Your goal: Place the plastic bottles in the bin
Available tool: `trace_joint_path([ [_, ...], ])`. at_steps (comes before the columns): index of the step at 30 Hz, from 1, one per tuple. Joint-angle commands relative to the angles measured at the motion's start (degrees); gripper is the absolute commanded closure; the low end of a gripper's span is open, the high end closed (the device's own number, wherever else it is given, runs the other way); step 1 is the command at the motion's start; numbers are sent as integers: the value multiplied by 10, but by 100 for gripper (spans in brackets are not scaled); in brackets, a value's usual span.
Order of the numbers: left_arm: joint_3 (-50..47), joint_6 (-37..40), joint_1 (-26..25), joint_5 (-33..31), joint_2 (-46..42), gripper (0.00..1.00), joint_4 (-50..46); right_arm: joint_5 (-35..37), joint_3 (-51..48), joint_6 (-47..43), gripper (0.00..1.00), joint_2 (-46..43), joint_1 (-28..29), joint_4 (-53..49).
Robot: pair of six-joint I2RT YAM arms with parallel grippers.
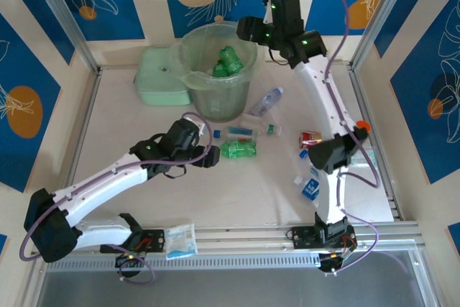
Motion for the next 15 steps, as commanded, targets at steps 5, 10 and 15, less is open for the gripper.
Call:
trace_joint_path([
  [5,59,99,-39,-31,74,16,14,44,-320,54,22,-253,-7,37],
  [10,84,168,-46,-20,158,11,54,49,-522,90,22,-404,-10,28],
  [15,110,199,-42,-17,244,7,110,58,-665,129,21,-535,-20,-8],
])
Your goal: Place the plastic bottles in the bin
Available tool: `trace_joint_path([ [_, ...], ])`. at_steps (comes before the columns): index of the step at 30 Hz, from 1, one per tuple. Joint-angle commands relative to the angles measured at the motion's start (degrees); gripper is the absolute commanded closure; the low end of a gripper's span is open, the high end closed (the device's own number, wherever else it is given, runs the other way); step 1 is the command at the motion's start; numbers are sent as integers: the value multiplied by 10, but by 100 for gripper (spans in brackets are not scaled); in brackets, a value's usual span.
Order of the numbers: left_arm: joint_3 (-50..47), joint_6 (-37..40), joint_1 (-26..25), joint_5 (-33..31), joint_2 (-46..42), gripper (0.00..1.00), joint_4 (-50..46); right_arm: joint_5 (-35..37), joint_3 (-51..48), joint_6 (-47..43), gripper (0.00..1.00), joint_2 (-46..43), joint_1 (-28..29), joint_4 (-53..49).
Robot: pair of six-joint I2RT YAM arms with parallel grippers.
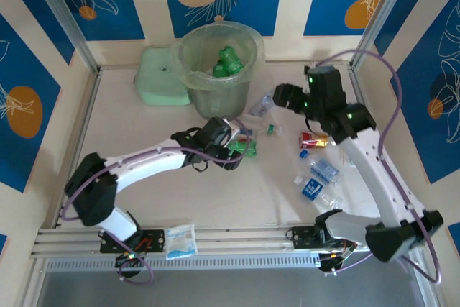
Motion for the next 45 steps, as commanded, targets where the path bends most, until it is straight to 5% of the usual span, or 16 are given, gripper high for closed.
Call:
trace_joint_path([
  [1,32,44,0,2,36,6,47,6,-65,41,21,-77,-11,-33],
  [8,68,91,11,-1,88,3,60,-10,-133,46,21,-145,-35,-85],
  [25,89,110,38,116,149,10,22,-21,-155,59,21,-165,-50,-83],
  [45,115,117,16,102,202,16,-41,-35,-137,49,21,-165,-73,-96],
])
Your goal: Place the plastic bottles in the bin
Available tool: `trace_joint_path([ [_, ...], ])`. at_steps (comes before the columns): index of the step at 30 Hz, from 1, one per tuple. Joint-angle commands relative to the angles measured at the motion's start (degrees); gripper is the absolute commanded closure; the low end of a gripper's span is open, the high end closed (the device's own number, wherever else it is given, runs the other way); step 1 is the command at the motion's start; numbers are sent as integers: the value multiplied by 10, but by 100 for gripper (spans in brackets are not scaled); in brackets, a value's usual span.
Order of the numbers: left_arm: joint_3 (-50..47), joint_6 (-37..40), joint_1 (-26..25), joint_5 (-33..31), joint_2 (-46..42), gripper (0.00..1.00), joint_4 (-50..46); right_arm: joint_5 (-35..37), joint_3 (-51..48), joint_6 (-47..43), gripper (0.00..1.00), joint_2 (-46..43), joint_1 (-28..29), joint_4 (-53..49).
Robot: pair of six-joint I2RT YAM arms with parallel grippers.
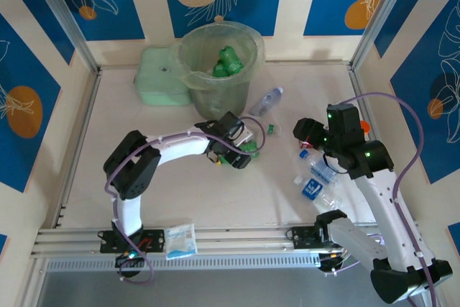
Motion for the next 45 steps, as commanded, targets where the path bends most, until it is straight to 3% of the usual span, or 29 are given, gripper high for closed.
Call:
trace_joint_path([
  [1,14,14,-18,-13,23,16,-43,-15,12,-2,20,-8,-4,-8],
  [5,19,14,-26,-20,33,17,-42,-17,14,-2,20,-8,-6,-9],
  [15,29,-4,-35,-39,8,36,-43,-16,17,-7,21,-18,-13,-14],
  [30,99,-12,-83,-55,-144,41,-127,-28,1,-1,21,-30,-30,-9],
  [39,359,-31,-70,-131,-117,44,-240,-52,-18,17,22,-36,-28,-4],
  [45,570,-53,10,-140,-25,44,-277,-55,-27,28,23,-44,-19,-2],
])
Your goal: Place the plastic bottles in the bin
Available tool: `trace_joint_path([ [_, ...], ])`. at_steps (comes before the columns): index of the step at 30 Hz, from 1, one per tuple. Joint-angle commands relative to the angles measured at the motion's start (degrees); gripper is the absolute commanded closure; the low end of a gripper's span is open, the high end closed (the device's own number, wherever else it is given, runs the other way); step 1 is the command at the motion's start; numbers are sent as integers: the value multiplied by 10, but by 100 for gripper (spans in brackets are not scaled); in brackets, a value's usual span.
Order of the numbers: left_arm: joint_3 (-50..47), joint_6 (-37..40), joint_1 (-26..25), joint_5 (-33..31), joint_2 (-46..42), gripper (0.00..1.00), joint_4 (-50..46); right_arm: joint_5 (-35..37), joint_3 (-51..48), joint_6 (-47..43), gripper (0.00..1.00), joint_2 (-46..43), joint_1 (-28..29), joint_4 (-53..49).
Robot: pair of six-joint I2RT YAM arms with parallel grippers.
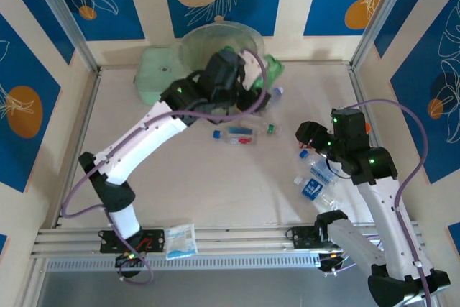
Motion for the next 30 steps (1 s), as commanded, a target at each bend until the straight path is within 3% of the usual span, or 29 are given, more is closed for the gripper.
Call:
trace_joint_path([
  [1,94,-30,56,-17,61,44,-52,-16,-8,13,23,-12,9,1],
  [7,216,-76,138,27,144,44,-34,-6,-28,25,24,-22,35,1],
  [13,217,-153,205,97,177,43,32,5,-44,33,24,-27,53,3],
  [15,217,-174,221,120,191,37,42,10,-46,33,24,-28,57,2],
  [22,216,-173,234,144,210,12,50,18,-43,29,23,-28,65,-1],
  [30,162,-185,233,159,142,11,71,42,-41,31,22,-24,73,-36],
])
